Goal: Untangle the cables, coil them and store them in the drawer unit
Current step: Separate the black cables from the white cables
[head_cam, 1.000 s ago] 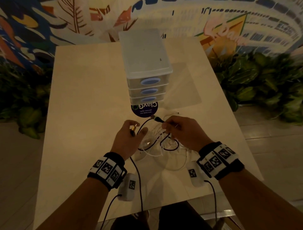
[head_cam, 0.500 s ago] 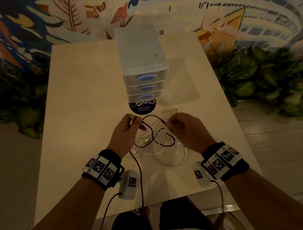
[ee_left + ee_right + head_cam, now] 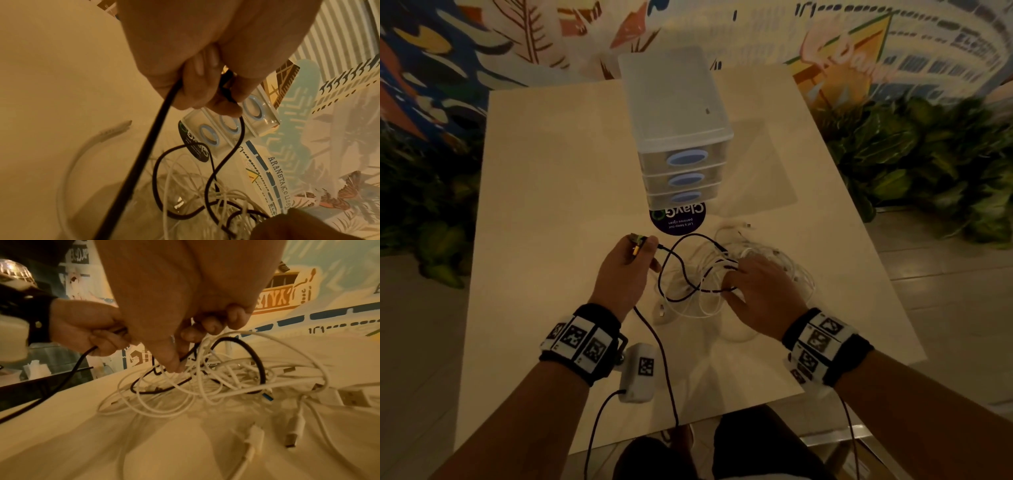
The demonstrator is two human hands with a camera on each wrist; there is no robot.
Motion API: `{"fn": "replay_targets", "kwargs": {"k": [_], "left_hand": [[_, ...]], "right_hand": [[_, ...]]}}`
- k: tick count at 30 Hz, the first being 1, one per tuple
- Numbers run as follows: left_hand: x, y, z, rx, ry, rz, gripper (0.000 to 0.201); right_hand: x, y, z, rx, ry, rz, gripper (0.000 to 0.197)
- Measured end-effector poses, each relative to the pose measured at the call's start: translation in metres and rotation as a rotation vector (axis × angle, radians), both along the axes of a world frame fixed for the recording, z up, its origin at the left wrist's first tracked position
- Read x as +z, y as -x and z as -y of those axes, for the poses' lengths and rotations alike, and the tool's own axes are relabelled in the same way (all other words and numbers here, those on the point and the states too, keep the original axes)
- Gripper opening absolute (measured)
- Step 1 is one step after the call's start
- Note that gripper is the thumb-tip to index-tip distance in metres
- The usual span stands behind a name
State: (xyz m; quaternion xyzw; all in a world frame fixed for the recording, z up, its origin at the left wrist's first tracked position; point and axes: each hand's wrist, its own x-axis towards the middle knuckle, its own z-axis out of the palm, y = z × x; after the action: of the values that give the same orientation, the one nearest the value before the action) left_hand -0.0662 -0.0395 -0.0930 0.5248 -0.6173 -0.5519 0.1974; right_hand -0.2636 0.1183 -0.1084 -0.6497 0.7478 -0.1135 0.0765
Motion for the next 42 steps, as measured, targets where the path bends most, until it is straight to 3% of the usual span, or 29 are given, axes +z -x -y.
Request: {"fn": "replay_targets", "kwargs": {"k": [5, 9, 12, 15, 18, 20, 22, 25, 28, 31, 33, 36, 39, 42], "left_hand": [[0.004, -0.002, 0.000, -0.102, -0.037, 0.133, 0.035], [0.009, -0.001, -0.006, -0.256, -0.077, 0.279, 0.061], [0.017, -0.001, -0.011, -0.293, -0.014, 0.320, 0.067], [0.023, 0.000, -0.018, -0.344, 0.159, 0.193, 0.056], [0.032, 0.013, -0.028, -0.432, 0.261, 0.039, 0.020], [0.032, 0.025, -0.036, -0.532, 0.273, -0.025, 0.029], [0.027, 0.035, -0.040, -0.578, 0.318, 0.004, 0.032], [0.018, 0.041, -0.039, -0.545, 0.337, 0.092, 0.018], [0.011, 0.037, -0.035, -0.541, 0.405, 0.205, 0.007], [0.005, 0.029, -0.031, -0.546, 0.377, 0.266, 0.011], [0.004, 0.028, -0.030, -0.541, 0.372, 0.301, 0.015], [0.007, 0.032, -0.031, -0.510, 0.420, 0.269, 0.021], [0.009, 0.034, -0.033, -0.516, 0.477, 0.242, 0.020], [0.009, 0.034, -0.035, -0.523, 0.506, 0.285, 0.022]], "right_hand": [[0.026, 0.009, 0.006, -0.026, 0.140, 0.046, 0.019], [0.046, 0.016, 0.015, -0.045, 0.193, 0.003, 0.025], [0.053, 0.019, 0.022, -0.007, 0.197, 0.011, 0.028], [0.054, 0.022, 0.029, 0.107, 0.092, 0.113, 0.030], [0.057, 0.021, 0.034, 0.179, -0.024, 0.309, 0.034], [0.060, 0.022, 0.036, 0.177, -0.055, 0.366, 0.036], [0.061, 0.023, 0.036, 0.182, -0.064, 0.379, 0.029], [0.065, 0.029, 0.035, 0.170, -0.043, 0.364, 0.019], [0.074, 0.041, 0.032, 0.050, 0.010, 0.415, 0.019], [0.079, 0.052, 0.025, -0.039, 0.087, 0.548, 0.022], [0.075, 0.057, 0.022, -0.061, 0.111, 0.545, 0.022], [0.058, 0.065, 0.019, -0.121, 0.047, 0.428, 0.029], [0.053, 0.068, 0.015, -0.169, 0.074, 0.419, 0.040], [0.075, 0.053, 0.018, -0.017, 0.204, 0.390, 0.059]]}}
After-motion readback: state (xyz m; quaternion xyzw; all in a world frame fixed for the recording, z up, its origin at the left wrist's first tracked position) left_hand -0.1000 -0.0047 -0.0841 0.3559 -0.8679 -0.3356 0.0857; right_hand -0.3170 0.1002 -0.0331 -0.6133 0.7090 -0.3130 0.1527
